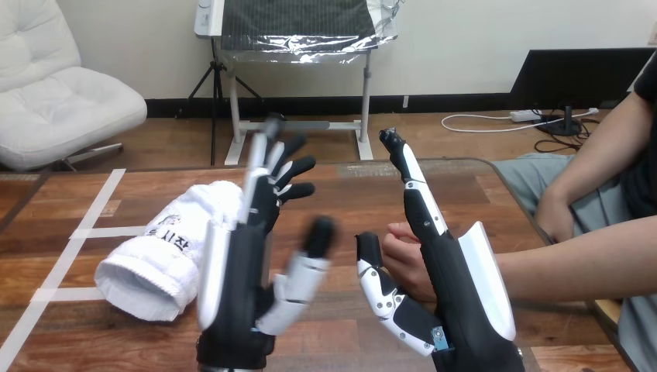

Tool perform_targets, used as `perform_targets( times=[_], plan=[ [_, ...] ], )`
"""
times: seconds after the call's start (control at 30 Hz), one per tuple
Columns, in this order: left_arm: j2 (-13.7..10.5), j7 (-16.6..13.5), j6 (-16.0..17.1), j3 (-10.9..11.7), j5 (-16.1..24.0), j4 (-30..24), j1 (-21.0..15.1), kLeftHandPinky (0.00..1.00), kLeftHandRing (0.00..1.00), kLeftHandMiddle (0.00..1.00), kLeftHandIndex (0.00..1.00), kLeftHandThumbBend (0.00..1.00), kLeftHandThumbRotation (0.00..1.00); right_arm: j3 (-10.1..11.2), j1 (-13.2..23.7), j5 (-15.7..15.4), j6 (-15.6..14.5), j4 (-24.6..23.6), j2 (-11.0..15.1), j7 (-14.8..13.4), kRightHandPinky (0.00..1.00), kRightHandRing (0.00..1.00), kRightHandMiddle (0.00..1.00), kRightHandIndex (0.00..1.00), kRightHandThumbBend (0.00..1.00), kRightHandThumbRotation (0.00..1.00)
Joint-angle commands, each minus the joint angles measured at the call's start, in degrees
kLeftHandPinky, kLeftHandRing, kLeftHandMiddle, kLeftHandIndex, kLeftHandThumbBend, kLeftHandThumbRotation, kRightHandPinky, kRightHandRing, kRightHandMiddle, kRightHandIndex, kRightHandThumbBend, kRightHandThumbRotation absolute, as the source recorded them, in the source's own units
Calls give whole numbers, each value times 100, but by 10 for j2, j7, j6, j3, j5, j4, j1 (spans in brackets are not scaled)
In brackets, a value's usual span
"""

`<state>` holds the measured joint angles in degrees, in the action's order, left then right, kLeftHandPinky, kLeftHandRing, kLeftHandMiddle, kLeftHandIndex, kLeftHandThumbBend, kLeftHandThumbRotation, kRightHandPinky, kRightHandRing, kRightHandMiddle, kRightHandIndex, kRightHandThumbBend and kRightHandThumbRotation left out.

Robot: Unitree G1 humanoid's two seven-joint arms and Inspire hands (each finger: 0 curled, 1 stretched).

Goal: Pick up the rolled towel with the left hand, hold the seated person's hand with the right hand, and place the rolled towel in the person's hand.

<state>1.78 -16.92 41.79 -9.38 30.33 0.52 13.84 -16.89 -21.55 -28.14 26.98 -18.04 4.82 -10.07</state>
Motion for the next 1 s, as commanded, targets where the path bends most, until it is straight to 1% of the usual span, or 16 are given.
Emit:
perform_targets(
  times=[0.0,0.03,0.07,0.13,0.17,0.23,0.27,0.33,0.37,0.43,0.53,0.57,0.73,0.77,0.87,0.97],
  plan=[
    [-16,-75,-76,38,161,-73,18,79,89,93,95,73,32,11,34,-7,7,-17,0,-1,100,100,100,100,0,0],
    [-18,-81,-87,39,175,-76,17,79,89,93,95,74,32,11,35,-8,7,-17,0,-2,100,100,100,100,0,0],
    [-22,-94,-105,42,203,-81,13,78,89,93,94,75,32,11,35,-8,7,-16,0,-2,100,100,100,100,0,0],
    [-26,-109,-125,42,231,-85,8,77,89,93,94,77,31,11,36,-8,7,-16,1,-2,100,100,100,100,0,0],
    [-28,-111,-143,44,247,-90,6,77,89,93,94,78,31,11,36,-9,8,-15,1,-2,100,100,100,100,0,0],
    [-31,-113,-164,42,262,-95,3,77,89,94,94,79,31,12,37,-9,9,-15,1,-2,100,100,100,100,0,0],
    [-34,-116,-182,43,278,-98,-1,78,90,94,94,79,32,12,36,-10,8,-15,2,-2,100,100,100,100,0,0],
    [-37,-121,-204,41,298,-101,-6,78,90,94,94,80,33,12,37,-11,7,-15,2,-1,100,100,100,100,0,0],
    [-41,-126,-220,42,313,-99,-13,79,90,94,94,80,33,12,37,-11,7,-15,3,-1,100,100,100,100,0,0],
    [-45,-133,-239,40,329,-97,-20,80,90,93,93,81,34,12,38,-10,8,-14,3,0,100,100,100,100,0,0],
    [-51,-142,-279,39,366,-90,-35,82,90,92,92,83,36,13,38,-10,7,-14,3,1,100,100,100,100,0,0],
    [-55,-140,-293,40,377,-86,-44,82,90,92,92,84,36,13,38,-9,7,-13,3,2,100,100,100,100,0,0],
    [-65,-138,-335,43,405,-65,-72,84,89,91,90,88,38,14,39,-12,6,-13,4,3,100,100,100,100,0,0],
    [-67,-128,-351,45,415,-60,-80,84,89,91,89,88,39,15,39,-12,6,-13,5,3,100,100,100,100,0,0],
    [-71,-107,-383,48,433,-50,-97,87,90,91,89,89,41,15,39,-12,5,-13,5,4,100,100,100,100,0,0],
    [-77,-97,-406,50,443,-35,-115,89,91,91,89,90,42,15,39,-13,3,-13,5,4,100,100,100,100,0,0]
  ],
)
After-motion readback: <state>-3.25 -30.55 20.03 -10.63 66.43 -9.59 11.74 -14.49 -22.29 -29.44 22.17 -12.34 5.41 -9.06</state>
